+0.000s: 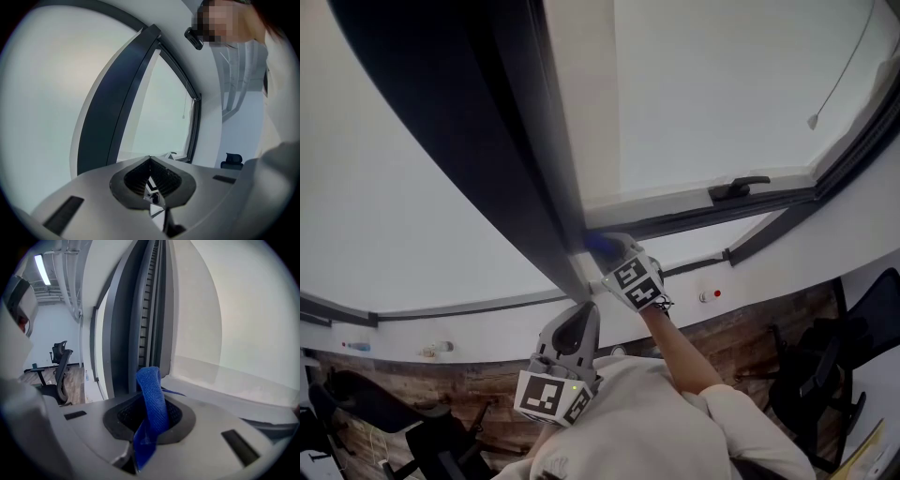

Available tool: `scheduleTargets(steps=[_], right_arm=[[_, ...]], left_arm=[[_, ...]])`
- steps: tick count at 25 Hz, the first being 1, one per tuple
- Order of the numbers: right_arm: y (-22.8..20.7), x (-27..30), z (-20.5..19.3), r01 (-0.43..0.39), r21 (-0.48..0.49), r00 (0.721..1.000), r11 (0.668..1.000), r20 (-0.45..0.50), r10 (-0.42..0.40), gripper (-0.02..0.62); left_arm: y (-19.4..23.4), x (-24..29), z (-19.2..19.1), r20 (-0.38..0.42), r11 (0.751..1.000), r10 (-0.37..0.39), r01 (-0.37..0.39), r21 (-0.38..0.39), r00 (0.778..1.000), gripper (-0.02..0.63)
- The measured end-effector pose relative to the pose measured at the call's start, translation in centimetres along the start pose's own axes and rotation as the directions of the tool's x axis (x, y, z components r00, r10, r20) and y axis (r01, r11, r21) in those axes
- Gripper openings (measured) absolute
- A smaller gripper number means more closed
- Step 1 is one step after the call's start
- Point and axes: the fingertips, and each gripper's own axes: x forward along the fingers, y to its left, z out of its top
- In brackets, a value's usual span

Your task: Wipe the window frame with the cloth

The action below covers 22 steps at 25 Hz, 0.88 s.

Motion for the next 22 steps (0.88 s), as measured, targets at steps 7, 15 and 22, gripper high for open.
scheduleTargets(steps=[7,15,22], right_arm=[[-0.1,-0.1,-0.1,0.012,-0.013,1.000,1.000,0.016,-0.012,0.055],[-1.6,-1.1,-0.6,0.044,0.027,0.999,0.999,0.027,-0.045,0.055],[-2.8,-2.1,-1.1,0.067,0.051,0.997,0.996,0.027,-0.068,0.055]], left_arm=[[-0.2,0.8,-0.1,-0.007,1.000,-0.011,0.011,0.001,1.000,0.009],[-0.4,1.4,-0.2,-0.016,1.000,-0.025,0.026,0.007,1.000,0.009],[-0.7,1.8,-0.1,-0.019,0.999,-0.038,0.039,0.015,0.999,0.009]])
